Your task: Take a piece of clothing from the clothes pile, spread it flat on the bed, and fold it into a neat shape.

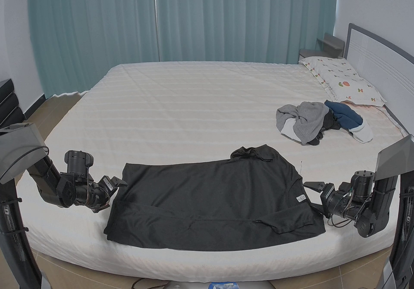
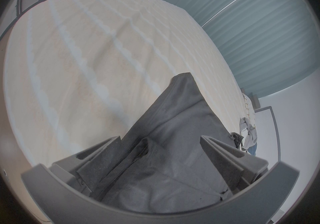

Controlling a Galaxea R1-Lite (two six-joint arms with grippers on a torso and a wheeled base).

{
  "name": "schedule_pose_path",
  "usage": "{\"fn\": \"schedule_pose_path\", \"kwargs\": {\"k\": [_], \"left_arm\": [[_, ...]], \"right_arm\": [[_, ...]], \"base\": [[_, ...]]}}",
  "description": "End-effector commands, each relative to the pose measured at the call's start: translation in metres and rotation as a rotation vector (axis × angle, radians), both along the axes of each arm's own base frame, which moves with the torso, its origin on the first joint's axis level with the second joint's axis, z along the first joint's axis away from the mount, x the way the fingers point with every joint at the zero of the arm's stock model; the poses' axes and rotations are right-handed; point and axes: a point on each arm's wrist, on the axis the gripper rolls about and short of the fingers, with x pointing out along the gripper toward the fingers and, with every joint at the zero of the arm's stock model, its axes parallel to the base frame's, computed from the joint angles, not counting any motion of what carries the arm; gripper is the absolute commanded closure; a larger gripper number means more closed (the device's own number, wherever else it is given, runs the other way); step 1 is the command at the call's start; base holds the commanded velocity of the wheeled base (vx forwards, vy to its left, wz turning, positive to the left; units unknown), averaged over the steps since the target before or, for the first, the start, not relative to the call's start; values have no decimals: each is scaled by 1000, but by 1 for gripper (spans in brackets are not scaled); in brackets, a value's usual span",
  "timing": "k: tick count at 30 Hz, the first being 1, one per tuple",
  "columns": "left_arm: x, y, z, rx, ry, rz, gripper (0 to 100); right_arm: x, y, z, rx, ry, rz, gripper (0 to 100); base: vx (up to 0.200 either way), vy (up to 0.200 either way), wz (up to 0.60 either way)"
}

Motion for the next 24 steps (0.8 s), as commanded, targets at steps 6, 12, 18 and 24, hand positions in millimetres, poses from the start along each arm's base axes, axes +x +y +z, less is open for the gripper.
{"fn": "schedule_pose_path", "kwargs": {"k": [6,12,18,24], "left_arm": [[16,1,11,-3,-58,9,0],[47,6,15,-3,-116,20,0],[80,3,13,-1,-143,7,0],[103,-3,5,0,-151,-12,0]], "right_arm": [[-1,1,-1,-4,-4,4,0],[-1,4,-1,-5,-4,11,0],[-1,5,-2,-7,-3,16,0],[-1,5,-2,-7,-1,16,0]], "base": [[0,0,0],[0,0,0],[0,0,0],[0,0,0]]}}
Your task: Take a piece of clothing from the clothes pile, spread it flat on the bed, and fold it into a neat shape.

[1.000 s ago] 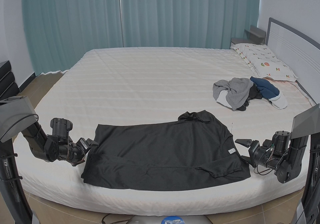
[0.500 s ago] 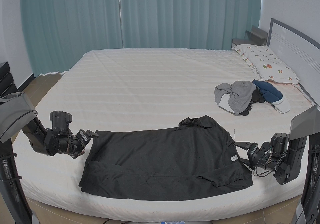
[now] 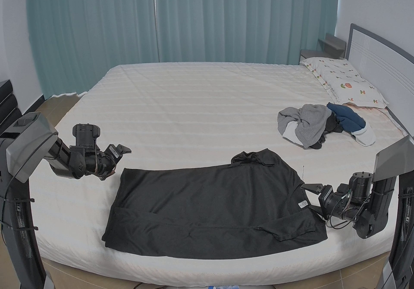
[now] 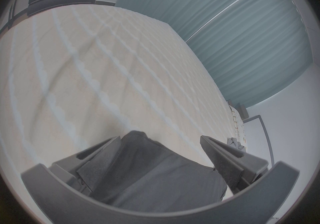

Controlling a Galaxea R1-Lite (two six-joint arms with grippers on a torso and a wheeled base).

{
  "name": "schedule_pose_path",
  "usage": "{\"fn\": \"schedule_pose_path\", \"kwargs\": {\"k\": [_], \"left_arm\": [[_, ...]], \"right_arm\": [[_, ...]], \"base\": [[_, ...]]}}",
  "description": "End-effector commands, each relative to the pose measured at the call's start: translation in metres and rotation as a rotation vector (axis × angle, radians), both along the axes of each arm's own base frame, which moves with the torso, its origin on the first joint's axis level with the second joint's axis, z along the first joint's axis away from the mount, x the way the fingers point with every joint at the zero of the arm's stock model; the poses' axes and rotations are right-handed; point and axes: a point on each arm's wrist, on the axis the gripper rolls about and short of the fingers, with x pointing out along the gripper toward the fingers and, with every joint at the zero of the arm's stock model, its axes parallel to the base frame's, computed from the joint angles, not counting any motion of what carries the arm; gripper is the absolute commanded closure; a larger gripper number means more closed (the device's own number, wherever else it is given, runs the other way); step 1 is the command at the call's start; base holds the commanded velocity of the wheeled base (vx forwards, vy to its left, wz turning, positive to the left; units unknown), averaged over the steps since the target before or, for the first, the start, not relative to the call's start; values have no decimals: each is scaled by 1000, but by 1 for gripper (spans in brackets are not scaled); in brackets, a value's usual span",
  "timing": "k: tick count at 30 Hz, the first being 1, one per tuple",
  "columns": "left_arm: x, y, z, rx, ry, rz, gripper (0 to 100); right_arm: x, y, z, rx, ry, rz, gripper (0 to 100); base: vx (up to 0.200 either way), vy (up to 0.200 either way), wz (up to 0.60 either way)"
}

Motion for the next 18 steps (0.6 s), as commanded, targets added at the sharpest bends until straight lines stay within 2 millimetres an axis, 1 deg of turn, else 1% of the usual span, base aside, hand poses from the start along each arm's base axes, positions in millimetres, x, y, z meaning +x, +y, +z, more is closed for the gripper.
{"fn": "schedule_pose_path", "kwargs": {"k": [1,6,15,18], "left_arm": [[15,-5,-21,-1,37,-14,0],[17,-10,-31,3,58,-23,0],[25,-10,-35,22,44,2,0],[31,-10,-39,26,38,13,0]], "right_arm": [[0,1,1,0,-13,3,0],[0,1,1,-3,-13,4,0],[0,3,-2,-10,-7,13,0],[0,3,-2,-10,-7,13,0]], "base": [[0,0,0],[0,0,0],[0,0,0],[0,0,0]]}}
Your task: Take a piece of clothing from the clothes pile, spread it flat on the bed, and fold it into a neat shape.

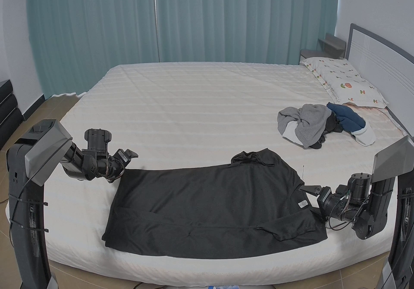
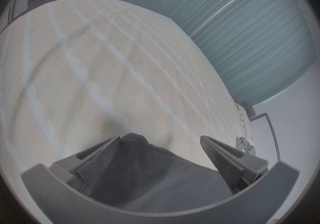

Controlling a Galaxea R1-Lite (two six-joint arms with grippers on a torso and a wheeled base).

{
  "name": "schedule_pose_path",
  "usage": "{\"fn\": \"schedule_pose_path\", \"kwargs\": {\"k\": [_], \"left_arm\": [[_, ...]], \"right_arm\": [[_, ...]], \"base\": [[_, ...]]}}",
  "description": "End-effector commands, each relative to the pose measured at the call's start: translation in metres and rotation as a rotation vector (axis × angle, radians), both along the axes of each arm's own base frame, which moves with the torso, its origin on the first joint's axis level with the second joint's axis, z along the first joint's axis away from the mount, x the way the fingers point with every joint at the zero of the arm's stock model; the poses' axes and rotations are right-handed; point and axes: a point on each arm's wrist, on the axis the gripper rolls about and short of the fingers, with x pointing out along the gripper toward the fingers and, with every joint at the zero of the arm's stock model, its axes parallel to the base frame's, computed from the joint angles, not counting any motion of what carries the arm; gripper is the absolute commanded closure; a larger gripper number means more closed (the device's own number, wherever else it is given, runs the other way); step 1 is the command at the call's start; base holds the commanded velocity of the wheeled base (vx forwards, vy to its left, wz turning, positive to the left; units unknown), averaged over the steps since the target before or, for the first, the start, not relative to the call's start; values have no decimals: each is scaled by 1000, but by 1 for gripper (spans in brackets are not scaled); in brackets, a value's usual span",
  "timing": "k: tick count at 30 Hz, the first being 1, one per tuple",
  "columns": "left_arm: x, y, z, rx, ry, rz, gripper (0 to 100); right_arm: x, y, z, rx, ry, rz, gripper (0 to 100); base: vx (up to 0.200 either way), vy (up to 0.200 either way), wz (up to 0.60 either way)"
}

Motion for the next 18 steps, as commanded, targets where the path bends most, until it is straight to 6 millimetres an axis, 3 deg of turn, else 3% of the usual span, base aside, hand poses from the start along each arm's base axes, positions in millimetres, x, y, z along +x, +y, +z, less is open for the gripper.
{"fn": "schedule_pose_path", "kwargs": {"k": [1,4,5,18], "left_arm": [[5,0,-8,1,3,4,0],[6,0,-10,2,4,3,0],[6,0,-11,5,7,3,100],[5,9,-13,80,15,106,100]], "right_arm": [[0,0,1,1,-12,1,0],[0,0,1,1,-12,1,0],[0,0,1,1,-12,1,0],[0,0,1,1,-12,1,0]], "base": [[0,0,0],[0,0,0],[0,0,0],[0,0,0]]}}
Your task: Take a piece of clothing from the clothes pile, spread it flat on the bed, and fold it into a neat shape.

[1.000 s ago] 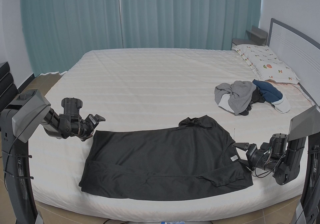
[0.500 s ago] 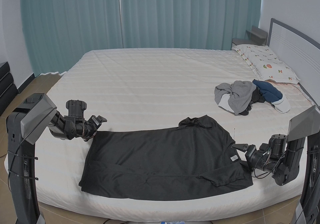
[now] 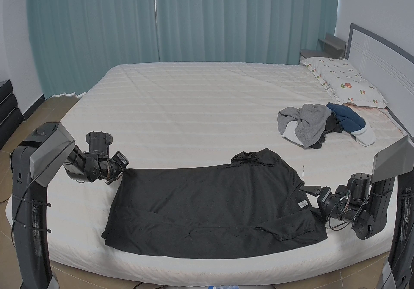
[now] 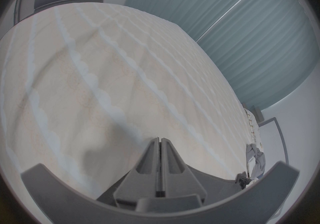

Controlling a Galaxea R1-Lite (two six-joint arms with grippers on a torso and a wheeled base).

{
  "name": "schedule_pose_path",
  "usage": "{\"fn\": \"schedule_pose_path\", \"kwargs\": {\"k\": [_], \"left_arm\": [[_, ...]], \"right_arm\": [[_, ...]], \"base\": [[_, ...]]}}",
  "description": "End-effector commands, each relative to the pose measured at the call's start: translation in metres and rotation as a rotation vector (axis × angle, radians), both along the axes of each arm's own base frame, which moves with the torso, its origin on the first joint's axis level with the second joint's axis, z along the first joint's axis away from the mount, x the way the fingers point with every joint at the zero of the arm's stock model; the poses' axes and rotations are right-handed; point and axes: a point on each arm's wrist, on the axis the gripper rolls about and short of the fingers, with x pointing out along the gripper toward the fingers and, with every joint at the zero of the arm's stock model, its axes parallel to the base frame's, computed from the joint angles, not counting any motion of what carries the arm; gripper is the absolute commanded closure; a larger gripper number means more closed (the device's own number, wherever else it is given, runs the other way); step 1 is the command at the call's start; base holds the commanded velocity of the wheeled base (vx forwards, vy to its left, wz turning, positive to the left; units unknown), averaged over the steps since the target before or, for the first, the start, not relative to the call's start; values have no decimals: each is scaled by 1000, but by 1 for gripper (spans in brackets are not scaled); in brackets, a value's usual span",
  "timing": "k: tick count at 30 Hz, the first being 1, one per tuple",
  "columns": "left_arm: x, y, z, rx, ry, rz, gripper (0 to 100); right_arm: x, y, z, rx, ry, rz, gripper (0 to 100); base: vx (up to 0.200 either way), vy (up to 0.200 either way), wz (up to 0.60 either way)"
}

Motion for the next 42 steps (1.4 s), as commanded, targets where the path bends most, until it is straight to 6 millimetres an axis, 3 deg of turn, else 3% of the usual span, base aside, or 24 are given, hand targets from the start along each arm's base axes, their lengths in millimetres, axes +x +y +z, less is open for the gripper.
{"fn": "schedule_pose_path", "kwargs": {"k": [1,9,17,22,25,31,42], "left_arm": [[-1,3,0,11,2,22,100],[-1,7,0,16,3,50,100],[-1,1,1,6,0,30,100],[0,0,2,-22,-15,46,100],[0,0,4,-46,-28,67,100],[-4,0,0,-52,-20,60,100],[-5,0,-2,-52,-21,55,100]], "right_arm": [[1,0,1,1,-15,1,0],[3,0,3,0,-28,-2,0],[22,8,24,-36,-151,-33,0],[52,16,33,-117,-212,20,0],[88,22,37,-240,-222,55,0],[133,40,33,-395,-188,143,0],[186,59,16,-542,-162,190,0]], "base": [[0,0,0],[0,0,0],[0,0,0],[0,0,0],[0,0,0],[0,0,0],[0,0,0]]}}
